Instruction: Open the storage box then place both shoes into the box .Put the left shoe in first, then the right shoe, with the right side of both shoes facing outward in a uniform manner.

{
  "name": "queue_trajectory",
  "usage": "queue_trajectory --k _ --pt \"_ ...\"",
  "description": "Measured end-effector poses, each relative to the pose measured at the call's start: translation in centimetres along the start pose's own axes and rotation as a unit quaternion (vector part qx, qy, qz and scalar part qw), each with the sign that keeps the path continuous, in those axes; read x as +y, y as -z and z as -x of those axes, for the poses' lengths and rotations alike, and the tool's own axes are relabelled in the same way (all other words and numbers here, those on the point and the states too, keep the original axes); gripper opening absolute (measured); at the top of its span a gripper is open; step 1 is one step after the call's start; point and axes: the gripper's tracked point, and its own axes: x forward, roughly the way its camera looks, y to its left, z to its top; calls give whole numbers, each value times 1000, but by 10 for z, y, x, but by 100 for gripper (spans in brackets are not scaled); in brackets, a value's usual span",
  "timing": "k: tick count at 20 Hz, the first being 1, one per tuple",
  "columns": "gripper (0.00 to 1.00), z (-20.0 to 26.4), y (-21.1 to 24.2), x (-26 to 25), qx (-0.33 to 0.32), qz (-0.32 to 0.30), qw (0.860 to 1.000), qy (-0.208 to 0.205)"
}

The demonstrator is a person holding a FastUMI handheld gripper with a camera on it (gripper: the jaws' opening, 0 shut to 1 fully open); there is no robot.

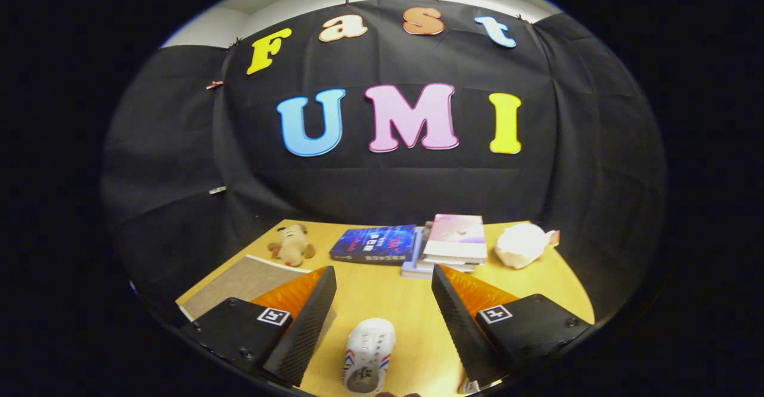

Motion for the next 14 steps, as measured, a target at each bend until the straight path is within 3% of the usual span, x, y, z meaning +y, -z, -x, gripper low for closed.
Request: queue_trajectory --k 3,7,10,14 --pt "99 -3 30 31 45 -56 994 -79" --pt "99 -2 73 62 117 -122 974 -151" --pt "99 3 102 86 174 -180 945 -209" --pt "98 8 130 113 238 -261 895 -273"
